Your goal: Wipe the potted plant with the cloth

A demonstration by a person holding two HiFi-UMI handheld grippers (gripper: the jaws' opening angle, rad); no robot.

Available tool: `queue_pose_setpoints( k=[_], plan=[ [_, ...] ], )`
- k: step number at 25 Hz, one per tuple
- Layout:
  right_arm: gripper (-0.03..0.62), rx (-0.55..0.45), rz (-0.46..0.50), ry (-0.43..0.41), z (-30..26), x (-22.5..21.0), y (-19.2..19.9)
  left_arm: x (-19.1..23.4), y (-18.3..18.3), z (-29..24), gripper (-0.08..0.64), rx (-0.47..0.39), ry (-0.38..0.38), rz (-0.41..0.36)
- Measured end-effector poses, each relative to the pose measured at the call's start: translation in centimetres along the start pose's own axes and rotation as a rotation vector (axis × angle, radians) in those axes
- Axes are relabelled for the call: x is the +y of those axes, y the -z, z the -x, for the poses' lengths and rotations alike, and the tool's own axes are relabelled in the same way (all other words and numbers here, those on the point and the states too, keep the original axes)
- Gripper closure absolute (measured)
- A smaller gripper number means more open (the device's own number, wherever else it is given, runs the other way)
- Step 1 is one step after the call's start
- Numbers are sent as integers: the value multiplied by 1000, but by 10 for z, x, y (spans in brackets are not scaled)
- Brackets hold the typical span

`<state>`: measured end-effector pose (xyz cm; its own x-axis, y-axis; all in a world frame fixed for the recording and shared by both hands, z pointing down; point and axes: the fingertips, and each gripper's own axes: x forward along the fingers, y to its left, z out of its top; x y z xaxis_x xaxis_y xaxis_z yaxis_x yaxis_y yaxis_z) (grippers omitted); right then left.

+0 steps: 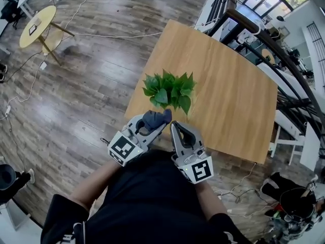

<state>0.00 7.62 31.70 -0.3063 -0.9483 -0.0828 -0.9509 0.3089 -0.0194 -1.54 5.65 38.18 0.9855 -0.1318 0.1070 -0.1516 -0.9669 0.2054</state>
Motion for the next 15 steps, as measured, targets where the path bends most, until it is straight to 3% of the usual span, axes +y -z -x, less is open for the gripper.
queue_pose_setpoints(
  k=[2,5,8,10,13,15],
  plan=[
    [575,-1,4,4,1,0,-5,-6,-13,-2,437,-3,-13,-65],
    [575,-6,65,32,0,-2,-14,-10,-34,-1,437,-28,-48,-96],
    [575,15,145,81,3,-4,-27,-20,-50,1,437,-40,-55,-61],
    [575,-4,148,94,4,-5,-41,-22,-58,2,437,-41,-69,-43],
    [575,-32,154,91,5,-1,-55,-23,-58,5,437,-43,-103,-90],
    [575,-25,185,87,9,2,-56,-26,-53,5,437,-58,-110,-82]
  ],
)
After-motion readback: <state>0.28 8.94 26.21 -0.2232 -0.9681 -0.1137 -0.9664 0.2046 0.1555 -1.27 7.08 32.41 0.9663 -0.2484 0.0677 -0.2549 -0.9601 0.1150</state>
